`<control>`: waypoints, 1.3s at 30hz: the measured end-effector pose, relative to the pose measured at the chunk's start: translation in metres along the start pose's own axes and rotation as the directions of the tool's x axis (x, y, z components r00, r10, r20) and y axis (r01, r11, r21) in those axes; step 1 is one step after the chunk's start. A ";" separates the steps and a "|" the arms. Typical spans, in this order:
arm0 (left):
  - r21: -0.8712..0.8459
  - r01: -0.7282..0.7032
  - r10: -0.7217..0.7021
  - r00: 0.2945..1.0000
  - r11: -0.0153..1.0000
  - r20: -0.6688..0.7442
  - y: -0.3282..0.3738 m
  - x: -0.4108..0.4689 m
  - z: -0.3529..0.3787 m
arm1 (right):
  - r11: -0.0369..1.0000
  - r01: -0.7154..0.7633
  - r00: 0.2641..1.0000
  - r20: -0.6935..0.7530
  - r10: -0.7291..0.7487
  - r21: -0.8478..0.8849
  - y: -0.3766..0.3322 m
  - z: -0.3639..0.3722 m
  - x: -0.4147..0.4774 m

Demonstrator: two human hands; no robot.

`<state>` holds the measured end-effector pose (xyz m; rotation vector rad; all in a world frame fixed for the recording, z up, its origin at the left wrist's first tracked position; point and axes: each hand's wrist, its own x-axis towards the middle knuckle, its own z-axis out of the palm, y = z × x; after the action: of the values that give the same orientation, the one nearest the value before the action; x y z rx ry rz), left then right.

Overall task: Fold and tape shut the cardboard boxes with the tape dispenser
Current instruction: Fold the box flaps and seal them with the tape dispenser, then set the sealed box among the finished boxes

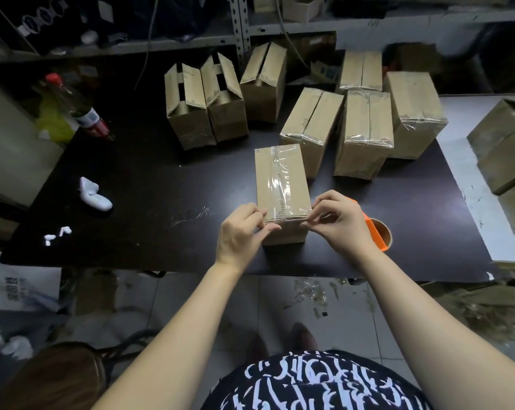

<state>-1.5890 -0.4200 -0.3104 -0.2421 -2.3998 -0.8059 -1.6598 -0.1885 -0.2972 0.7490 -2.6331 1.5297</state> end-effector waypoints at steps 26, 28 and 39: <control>-0.154 0.732 -0.732 0.678 0.664 0.070 -0.049 0.084 0.005 | 0.970 -0.231 0.973 0.021 0.230 0.082 0.009 0.046 0.110; -0.158 0.717 -0.709 0.696 0.679 0.109 -0.052 0.103 0.013 | 0.961 -0.268 0.962 -0.029 0.270 0.071 0.012 0.040 0.116; 0.136 0.729 -0.676 0.527 0.671 0.516 -0.086 0.215 0.011 | 0.942 -0.285 0.924 -0.313 0.221 -0.179 -0.020 0.015 0.196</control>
<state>-1.7976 -0.4859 -0.2336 0.6337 -3.0197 -1.3630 -1.8220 -0.2866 -0.2421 0.1554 -2.6873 1.2417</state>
